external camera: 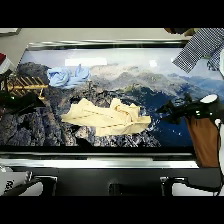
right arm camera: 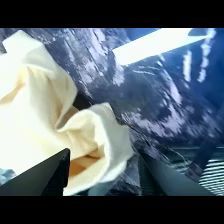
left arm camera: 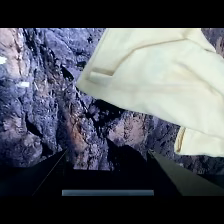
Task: Fold the clothes and pants, and hang the long-sleeved shirts on hangers.
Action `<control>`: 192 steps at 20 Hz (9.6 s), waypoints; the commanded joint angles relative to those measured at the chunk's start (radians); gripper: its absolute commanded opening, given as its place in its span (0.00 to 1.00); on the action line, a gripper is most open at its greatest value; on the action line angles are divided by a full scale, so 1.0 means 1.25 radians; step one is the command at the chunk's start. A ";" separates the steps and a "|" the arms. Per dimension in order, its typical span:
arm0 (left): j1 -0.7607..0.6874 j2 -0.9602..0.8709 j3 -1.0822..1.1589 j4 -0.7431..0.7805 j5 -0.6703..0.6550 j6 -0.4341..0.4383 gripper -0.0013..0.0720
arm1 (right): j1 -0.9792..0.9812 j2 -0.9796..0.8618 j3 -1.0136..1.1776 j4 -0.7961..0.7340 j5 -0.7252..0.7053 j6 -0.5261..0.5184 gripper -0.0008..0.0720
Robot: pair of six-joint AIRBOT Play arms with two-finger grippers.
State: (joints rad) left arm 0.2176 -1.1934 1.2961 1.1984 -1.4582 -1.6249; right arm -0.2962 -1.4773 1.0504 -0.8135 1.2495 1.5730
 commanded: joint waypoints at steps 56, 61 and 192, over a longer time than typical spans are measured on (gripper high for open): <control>-0.019 0.375 0.281 0.080 0.218 -0.070 0.03 | 0.161 0.745 0.331 -0.315 -0.134 0.140 0.05; -0.026 0.261 -0.009 0.063 0.253 -0.044 0.04 | 0.161 0.425 0.295 -0.169 0.018 0.164 0.05; -0.066 -0.433 0.145 -0.136 0.380 0.203 0.49 | 0.161 -0.366 0.621 -0.140 -0.092 -0.035 0.26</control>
State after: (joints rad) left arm 0.1379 -1.7149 1.4284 1.0294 -0.8726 -1.3640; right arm -0.0849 -1.9480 1.8259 -0.9947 1.0214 1.5333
